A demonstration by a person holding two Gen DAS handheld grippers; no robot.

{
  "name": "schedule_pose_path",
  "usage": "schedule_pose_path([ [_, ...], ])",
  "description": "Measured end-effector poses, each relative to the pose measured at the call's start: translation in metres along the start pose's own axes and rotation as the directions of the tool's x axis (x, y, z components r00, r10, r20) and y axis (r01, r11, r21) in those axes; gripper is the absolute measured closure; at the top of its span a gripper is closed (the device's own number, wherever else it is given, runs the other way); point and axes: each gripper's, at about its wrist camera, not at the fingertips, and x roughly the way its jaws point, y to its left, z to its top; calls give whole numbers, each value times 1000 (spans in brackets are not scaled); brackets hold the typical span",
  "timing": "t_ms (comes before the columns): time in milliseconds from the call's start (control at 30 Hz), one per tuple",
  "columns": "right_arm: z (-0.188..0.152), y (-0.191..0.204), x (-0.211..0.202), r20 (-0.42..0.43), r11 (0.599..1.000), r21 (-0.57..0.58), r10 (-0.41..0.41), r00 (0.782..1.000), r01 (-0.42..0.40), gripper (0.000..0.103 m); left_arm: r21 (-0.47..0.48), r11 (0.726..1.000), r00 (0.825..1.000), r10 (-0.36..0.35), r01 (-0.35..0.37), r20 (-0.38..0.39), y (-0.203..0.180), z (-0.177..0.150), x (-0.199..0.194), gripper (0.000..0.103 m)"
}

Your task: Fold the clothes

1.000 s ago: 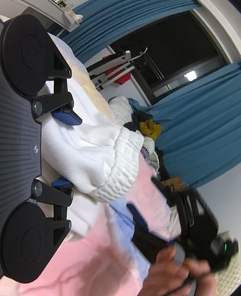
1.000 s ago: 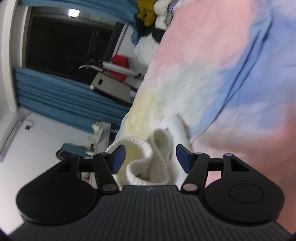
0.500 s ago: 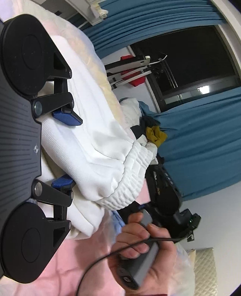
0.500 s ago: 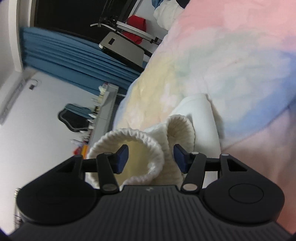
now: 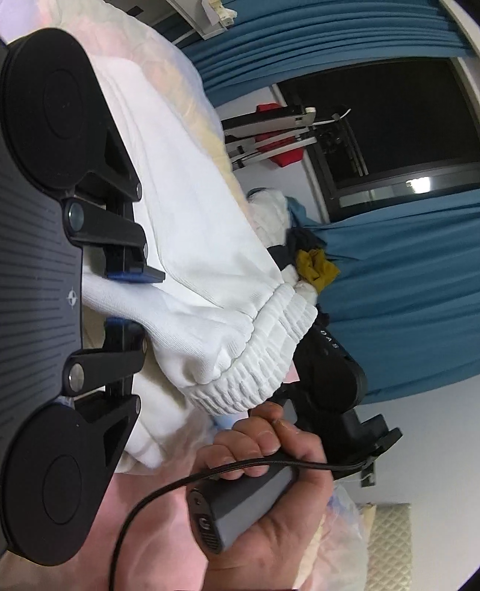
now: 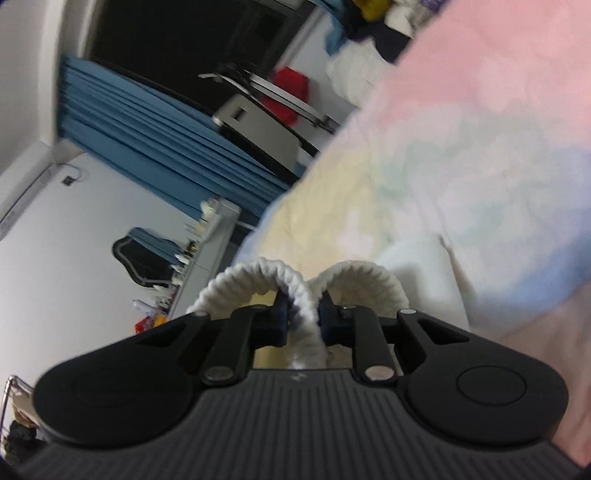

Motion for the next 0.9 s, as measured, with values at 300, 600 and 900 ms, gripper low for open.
schedule_pose_path([
  [300, 11, -6, -23, 113, 995, -13, -97, 989, 100, 85, 29, 997, 997, -77, 77, 5, -14, 5, 8, 88],
  [600, -2, -35, -16, 82, 979, 38, -203, 976, 201, 81, -64, 989, 987, -140, 136, -77, -9, -2, 12, 85],
  [900, -31, 9, -69, 180, 946, -54, -305, 935, 319, 74, -125, 984, 987, -136, 125, -82, 6, 3, -6, 59],
])
